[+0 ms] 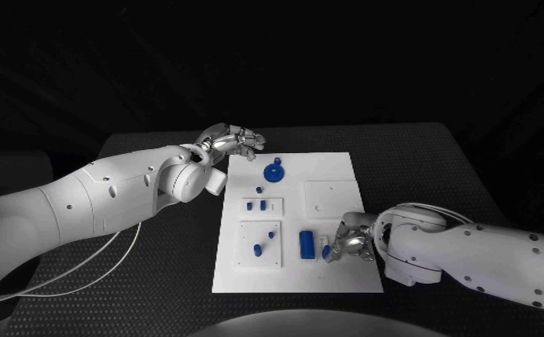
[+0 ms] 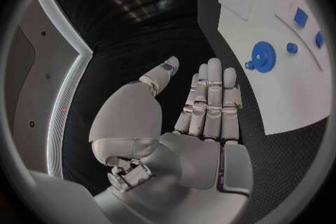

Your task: Assemble the parts on the task board

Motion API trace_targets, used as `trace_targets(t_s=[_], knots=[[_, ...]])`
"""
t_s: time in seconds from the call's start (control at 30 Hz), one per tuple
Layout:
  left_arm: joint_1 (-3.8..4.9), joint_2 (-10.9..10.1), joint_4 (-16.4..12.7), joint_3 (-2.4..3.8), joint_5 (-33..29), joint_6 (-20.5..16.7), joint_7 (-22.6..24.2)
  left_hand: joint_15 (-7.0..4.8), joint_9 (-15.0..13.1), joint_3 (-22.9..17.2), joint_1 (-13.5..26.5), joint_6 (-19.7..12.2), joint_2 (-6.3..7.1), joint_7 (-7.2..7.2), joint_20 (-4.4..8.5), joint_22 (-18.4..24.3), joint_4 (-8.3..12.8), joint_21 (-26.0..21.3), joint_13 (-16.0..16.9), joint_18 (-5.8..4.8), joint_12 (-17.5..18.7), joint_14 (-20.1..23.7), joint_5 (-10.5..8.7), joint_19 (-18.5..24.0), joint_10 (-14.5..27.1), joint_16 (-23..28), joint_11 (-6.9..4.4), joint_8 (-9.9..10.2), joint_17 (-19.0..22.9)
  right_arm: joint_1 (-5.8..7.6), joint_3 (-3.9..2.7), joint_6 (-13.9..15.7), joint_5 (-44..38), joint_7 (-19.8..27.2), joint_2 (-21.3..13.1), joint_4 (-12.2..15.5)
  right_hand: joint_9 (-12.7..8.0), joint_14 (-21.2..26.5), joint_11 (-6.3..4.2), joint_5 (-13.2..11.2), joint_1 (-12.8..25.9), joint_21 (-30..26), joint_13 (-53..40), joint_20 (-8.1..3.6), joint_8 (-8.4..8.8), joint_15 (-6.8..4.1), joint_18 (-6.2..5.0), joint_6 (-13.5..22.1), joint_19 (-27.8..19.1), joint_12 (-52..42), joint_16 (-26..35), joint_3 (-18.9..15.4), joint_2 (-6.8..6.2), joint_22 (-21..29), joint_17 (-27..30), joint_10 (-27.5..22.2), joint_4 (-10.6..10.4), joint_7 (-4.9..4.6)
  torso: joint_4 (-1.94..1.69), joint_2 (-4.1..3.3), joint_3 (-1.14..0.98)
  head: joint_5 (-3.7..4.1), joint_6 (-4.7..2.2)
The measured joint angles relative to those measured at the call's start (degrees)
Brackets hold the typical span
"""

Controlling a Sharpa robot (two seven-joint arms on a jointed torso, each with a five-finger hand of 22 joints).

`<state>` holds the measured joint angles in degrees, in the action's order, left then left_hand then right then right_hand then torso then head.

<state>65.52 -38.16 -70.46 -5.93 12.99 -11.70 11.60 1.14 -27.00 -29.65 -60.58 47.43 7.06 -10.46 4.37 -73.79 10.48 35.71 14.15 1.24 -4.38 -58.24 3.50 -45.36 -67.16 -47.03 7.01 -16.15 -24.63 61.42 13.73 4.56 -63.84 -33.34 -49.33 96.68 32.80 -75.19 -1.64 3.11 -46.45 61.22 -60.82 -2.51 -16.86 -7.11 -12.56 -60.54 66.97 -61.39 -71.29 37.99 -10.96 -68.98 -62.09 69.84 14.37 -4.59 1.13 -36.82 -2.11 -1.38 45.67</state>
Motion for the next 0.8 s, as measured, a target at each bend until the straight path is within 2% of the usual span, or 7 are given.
trace_targets(t_s=[0.03,0.5,0.7,0.8], knots=[[0.0,0.0,0.0,0.0,0.0,0.0,0.0,0.0,0.0,0.0,0.0,0.0,0.0,0.0,0.0,0.0,0.0,0.0,0.0,-0.01,0.0,0.0,0.0,0.0,0.0,0.0,0.0,0.0,0.0,0.0,0.0,0.04,0.02,0.02,0.0,-0.01,0.0,0.0,0.0,0.0,0.36,0.0,0.0,0.0,0.0,0.0,0.0,0.0,0.0,0.0,0.0,-0.23,0.36,0.0,0.0,0.0,-0.23,0.0,0.0,-0.01,0.01,0.0,0.0],[0.0,0.05,0.04,0.0,0.01,0.05,-0.08,0.0,0.0,0.0,0.0,0.0,0.0,0.0,0.05,-0.05,0.0,0.0,0.0,0.03,0.0,0.0,0.0,-0.05,0.0,0.0,0.0,0.0,-0.05,-0.01,0.01,0.13,0.6,0.36,-0.3,0.04,-0.15,0.09,0.0,0.0,0.59,0.0,0.01,0.05,0.13,0.1,-0.01,0.0,0.04,0.0,0.0,-0.44,0.55,0.05,-0.06,0.0,-0.45,0.01,0.0,0.01,0.09,-0.05,-0.18],[0.0,0.02,0.11,0.0,0.03,0.07,-0.16,0.0,-0.01,0.0,0.0,0.0,0.0,0.0,0.15,-0.04,0.0,0.0,0.0,0.44,0.0,0.0,0.0,-0.15,0.0,0.0,0.0,0.0,-0.05,-0.05,0.04,0.58,1.62,0.81,-0.78,0.18,-0.16,0.15,0.0,0.0,2.46,0.0,0.0,0.06,0.37,0.16,-0.01,0.0,0.04,0.0,0.0,-1.32,-1.12,0.16,-0.06,0.0,-1.34,0.01,0.02,0.01,0.08,-0.06,-0.14],[0.0,0.03,0.11,0.0,0.03,0.09,-0.19,0.0,-0.01,0.0,0.0,0.0,0.0,0.0,0.14,-0.04,0.0,0.0,0.0,0.44,0.0,0.0,0.0,-0.14,0.0,0.0,0.0,0.0,-0.04,-0.06,0.04,0.97,2.17,1.05,-1.08,0.27,-0.1,0.15,0.0,0.0,4.74,0.0,-0.05,0.06,0.46,0.17,-0.01,0.0,0.04,0.0,0.0,-2.42,-1.25,0.25,-0.13,0.0,-2.44,0.02,0.01,0.01,0.05,-0.05,-0.09]])
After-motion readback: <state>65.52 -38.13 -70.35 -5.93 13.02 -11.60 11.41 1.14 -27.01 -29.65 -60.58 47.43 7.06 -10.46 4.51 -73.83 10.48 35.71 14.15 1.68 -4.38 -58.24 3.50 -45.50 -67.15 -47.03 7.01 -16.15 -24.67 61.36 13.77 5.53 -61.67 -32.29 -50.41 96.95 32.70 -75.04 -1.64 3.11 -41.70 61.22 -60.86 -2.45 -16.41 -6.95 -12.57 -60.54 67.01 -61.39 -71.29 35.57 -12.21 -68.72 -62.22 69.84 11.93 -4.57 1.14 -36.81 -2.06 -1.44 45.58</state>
